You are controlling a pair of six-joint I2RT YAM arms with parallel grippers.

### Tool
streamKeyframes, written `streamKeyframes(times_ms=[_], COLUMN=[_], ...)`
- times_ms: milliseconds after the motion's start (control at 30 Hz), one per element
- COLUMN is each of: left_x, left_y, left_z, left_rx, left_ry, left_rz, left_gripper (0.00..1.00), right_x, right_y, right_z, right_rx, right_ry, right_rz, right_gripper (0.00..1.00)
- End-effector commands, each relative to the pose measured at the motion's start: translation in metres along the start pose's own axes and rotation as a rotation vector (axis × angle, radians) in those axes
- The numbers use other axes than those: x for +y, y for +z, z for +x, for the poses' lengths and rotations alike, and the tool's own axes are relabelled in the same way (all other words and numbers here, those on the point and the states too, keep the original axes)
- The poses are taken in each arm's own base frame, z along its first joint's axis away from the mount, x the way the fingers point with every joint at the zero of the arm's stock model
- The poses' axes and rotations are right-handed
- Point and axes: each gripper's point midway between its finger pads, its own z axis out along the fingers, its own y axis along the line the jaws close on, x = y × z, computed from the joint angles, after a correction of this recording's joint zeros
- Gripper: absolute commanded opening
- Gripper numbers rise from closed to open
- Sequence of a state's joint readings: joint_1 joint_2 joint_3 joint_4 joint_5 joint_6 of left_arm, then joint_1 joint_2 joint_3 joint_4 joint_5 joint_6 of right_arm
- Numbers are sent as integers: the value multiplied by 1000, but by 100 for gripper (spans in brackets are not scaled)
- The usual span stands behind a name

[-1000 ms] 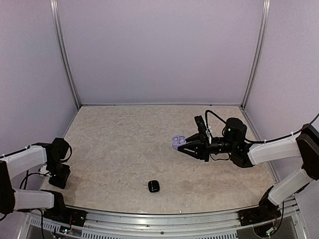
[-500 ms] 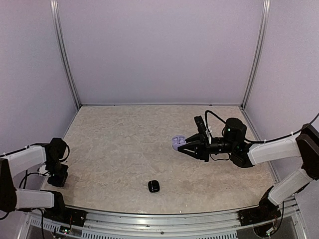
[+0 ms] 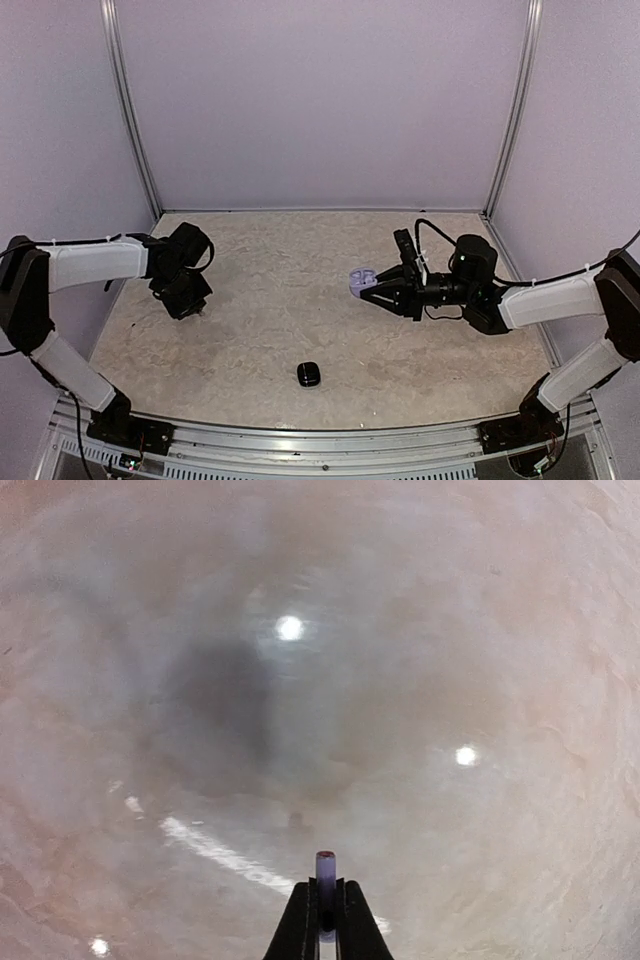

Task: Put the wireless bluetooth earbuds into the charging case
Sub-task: Move the left earbud to the center of the board.

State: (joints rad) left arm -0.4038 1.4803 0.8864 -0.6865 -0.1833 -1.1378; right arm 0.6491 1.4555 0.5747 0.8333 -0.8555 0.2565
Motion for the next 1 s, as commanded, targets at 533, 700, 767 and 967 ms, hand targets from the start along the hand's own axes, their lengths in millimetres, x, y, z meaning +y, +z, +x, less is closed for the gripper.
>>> streamKeyframes(times_ms=[533,700,767,967], left_x=[-162,-169,-172,-192], left_y=[6,0,0,-15], left_z=[171,187,197,193], left_rx=[6,11,21,-61], left_ry=[1505,1622,1664,1629], left_rz=[380,482,510,570], left_gripper=[4,13,18,48], right_x=[-10,-9,-9,-6], right_y=[-43,-44,-44,-45], right_z=[-14,-15,-14,-11], right_rx=[-11,-9,-6,13], right_ry=[32,39,43,41], right_rz=[194,197,191,182], right_gripper=[0,0,0,0])
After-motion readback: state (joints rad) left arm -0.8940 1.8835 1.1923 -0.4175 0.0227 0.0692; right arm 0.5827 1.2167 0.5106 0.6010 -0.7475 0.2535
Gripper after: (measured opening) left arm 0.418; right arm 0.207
